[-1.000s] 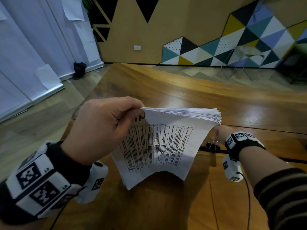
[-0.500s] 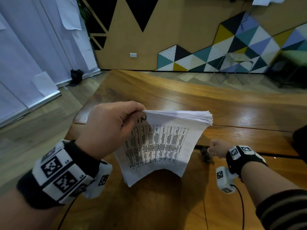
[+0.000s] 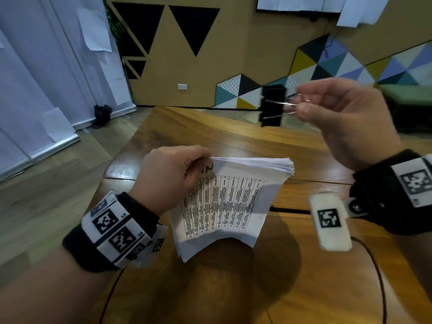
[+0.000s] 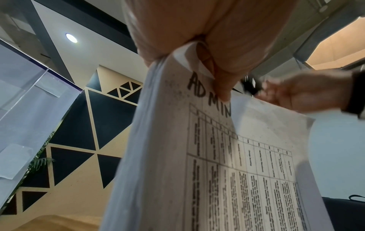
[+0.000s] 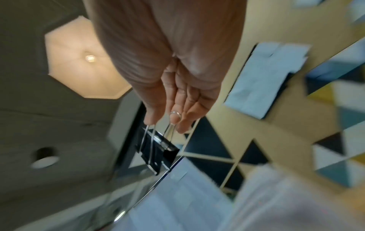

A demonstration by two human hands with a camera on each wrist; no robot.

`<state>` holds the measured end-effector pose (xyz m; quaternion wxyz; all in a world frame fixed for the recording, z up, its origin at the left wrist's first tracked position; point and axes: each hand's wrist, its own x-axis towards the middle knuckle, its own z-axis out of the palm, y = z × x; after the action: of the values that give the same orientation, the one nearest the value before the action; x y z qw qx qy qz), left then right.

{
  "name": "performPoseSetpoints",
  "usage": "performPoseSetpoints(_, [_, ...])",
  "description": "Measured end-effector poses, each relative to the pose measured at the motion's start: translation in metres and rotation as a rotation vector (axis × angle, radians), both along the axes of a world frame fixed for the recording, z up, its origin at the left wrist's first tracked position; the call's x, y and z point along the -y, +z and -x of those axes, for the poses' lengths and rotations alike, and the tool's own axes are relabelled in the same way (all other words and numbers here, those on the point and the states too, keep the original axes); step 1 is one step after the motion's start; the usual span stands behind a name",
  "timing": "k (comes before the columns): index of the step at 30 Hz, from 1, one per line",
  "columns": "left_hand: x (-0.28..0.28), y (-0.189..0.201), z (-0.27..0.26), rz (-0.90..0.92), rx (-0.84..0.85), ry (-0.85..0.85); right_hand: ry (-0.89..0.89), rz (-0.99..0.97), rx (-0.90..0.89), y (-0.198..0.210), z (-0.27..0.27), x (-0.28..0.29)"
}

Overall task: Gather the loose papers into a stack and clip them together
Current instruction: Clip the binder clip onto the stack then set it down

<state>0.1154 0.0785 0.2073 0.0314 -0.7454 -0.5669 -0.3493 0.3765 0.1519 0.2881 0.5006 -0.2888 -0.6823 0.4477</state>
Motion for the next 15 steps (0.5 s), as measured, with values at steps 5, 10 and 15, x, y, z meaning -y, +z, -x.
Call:
performPoseSetpoints(5, [0.001, 0.002, -0.002, -0.016, 0.000, 0.002, 0.006, -0.153, 0.290, -0.008, 0.051, 0.023])
performPoseSetpoints(10, [0.001, 0.002, -0.002, -0.016, -0.008, 0.003, -0.098, -0.307, 0.476, -0.017, 0.063, 0.025])
performPoseSetpoints(15, [0.001, 0.000, 0.000, -0.030, -0.002, 0.013, -0.148, -0.405, 0.588, -0.014, 0.061, 0.027])
